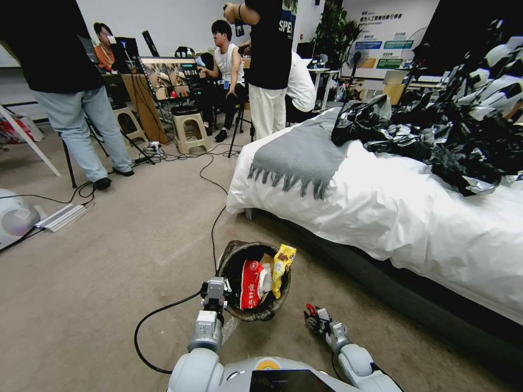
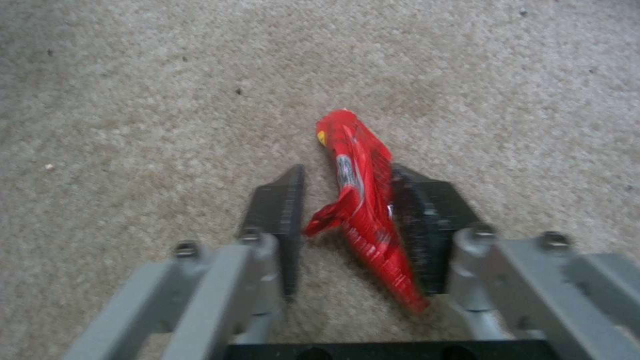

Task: Pick up the trash bin, then pick up the garbage from the floor and place it into the trash bin.

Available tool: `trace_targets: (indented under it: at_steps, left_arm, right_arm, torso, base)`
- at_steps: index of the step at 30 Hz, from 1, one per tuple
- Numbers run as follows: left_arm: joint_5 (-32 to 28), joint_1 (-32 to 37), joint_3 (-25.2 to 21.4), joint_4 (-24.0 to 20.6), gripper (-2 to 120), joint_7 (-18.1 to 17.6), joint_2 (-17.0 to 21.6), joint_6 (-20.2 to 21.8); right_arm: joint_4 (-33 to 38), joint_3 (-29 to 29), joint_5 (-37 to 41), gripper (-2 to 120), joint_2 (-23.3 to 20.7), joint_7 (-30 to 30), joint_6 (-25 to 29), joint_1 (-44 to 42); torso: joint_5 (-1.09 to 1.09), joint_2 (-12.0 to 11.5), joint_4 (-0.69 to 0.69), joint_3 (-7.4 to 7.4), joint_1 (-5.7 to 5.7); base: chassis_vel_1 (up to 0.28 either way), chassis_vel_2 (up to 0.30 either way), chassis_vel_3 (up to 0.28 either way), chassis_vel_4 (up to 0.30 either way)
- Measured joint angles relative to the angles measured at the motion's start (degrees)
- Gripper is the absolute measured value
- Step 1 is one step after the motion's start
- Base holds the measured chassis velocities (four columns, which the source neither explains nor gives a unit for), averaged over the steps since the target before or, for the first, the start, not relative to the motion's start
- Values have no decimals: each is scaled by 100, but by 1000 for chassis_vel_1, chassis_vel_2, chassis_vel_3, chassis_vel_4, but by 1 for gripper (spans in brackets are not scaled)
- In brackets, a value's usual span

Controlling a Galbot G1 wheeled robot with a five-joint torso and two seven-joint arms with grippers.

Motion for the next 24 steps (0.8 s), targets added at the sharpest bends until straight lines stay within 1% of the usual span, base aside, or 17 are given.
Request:
trace_targets:
  at_steps: [1, 2, 5, 6, 8, 24]
  left_arm:
    - [0, 0, 2, 0, 0, 0, 1, -1]
    - [0, 0, 2, 0, 0, 0, 1, -1]
    - [0, 0, 4, 0, 0, 0, 3, -2]
    - [0, 0, 4, 0, 0, 0, 3, -2]
    - [0, 5, 5, -1, 0, 0, 4, -2]
    - [4, -2, 14, -4, 0, 0, 1, -2]
  right_arm:
    - [-12, 6, 0, 20, 0, -8, 11, 1]
    - [-12, 6, 0, 20, 0, -8, 11, 1]
    - [-50, 19, 0, 4, -6, -60, 66, 4]
    - [-50, 19, 0, 4, -6, -60, 66, 4]
    - [-69, 33, -2, 0, -18, -93, 105, 6]
    - [-59, 90, -50, 0, -48, -104, 295, 44]
  torso:
    - [-2, 0, 0, 0, 0]
    - [-2, 0, 0, 0, 0]
    - [-1, 0, -1, 0, 0]
    - [-1, 0, -1, 0, 0]
    - [-1, 0, -1, 0, 0]
    - [0, 0, -1, 0, 0]
  base:
    - [0, 0, 0, 0]
    - [0, 0, 0, 0]
    - [0, 0, 0, 0]
    - [0, 0, 0, 0]
    - [0, 0, 0, 0]
    - [0, 0, 0, 0]
